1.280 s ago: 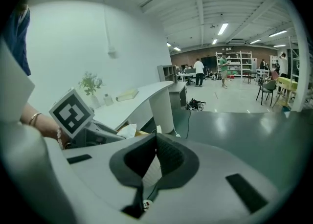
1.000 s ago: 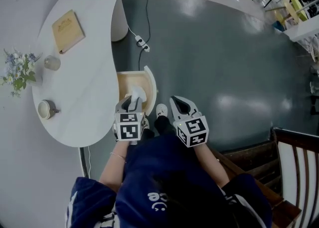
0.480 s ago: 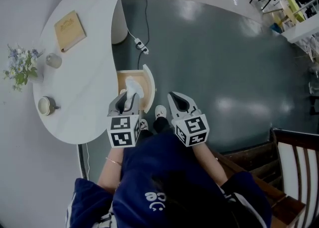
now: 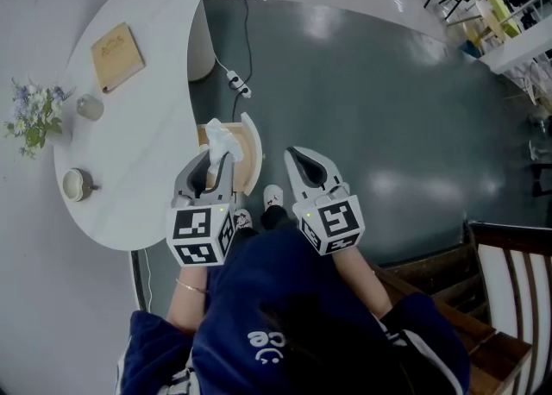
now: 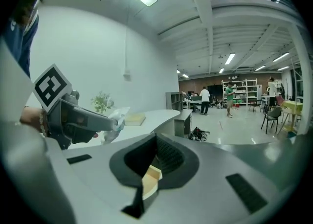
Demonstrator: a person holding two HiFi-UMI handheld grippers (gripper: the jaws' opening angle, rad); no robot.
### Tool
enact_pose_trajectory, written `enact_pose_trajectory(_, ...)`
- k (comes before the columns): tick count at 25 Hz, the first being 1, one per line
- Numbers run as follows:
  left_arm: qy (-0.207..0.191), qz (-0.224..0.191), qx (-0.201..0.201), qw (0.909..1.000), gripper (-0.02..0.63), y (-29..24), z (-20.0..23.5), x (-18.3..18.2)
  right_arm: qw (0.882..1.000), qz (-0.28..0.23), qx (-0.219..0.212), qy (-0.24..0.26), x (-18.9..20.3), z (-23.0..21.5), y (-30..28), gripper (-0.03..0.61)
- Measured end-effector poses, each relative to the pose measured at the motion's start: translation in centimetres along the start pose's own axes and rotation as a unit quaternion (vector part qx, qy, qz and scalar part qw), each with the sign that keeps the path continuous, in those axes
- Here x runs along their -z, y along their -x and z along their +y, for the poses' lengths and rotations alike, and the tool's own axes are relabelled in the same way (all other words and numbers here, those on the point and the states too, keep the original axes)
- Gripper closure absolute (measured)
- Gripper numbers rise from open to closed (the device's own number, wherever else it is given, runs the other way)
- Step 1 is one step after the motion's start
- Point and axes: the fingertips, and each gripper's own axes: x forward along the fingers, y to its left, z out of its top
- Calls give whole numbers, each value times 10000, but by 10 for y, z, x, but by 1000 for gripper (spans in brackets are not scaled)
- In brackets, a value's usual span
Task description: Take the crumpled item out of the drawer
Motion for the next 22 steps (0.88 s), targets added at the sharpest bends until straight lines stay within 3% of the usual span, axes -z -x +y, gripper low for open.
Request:
enact_pose_trajectory(14, -85, -941, 217, 9953, 502, 22, 6, -53, 9963, -772, 188, 313, -64, 4, 4, 571)
enact_pose_trajectory(22, -51, -1024, 277, 9943, 502, 26, 9, -56, 9953, -850, 228, 392, -69, 8, 5, 572)
